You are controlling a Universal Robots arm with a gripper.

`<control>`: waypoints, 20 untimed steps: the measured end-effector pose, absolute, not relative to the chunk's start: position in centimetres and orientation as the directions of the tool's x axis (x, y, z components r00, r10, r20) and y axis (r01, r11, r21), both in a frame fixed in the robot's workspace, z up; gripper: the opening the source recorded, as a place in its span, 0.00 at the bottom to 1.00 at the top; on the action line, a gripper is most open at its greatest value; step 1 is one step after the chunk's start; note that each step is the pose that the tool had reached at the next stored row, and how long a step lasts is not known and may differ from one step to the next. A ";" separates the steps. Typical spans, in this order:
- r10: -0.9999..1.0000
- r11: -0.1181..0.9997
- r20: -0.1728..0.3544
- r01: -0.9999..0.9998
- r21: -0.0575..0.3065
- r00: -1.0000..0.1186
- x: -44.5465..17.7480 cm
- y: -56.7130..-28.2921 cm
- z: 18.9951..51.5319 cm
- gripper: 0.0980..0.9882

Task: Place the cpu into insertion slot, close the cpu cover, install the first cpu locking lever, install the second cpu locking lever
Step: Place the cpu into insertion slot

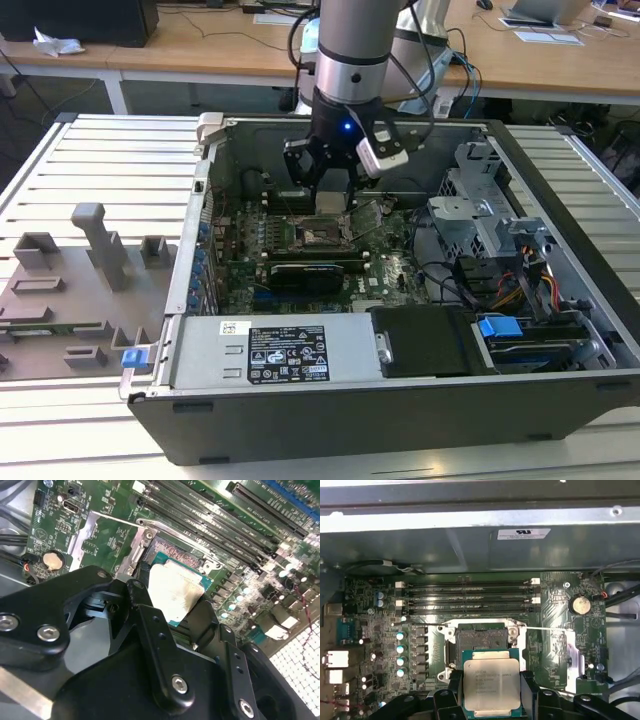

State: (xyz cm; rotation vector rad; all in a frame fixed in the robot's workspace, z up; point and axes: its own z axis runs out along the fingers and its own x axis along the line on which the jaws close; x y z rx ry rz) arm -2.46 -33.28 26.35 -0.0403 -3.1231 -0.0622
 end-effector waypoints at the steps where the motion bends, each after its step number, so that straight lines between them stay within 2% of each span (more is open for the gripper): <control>1: 0.025 0.999 0.018 0.026 0.039 -1.000 -2.5 -33.2 26.1 0.50; 20: 0.025 0.999 0.018 0.026 0.032 -1.000 -2.6 -32.3 23.5 0.50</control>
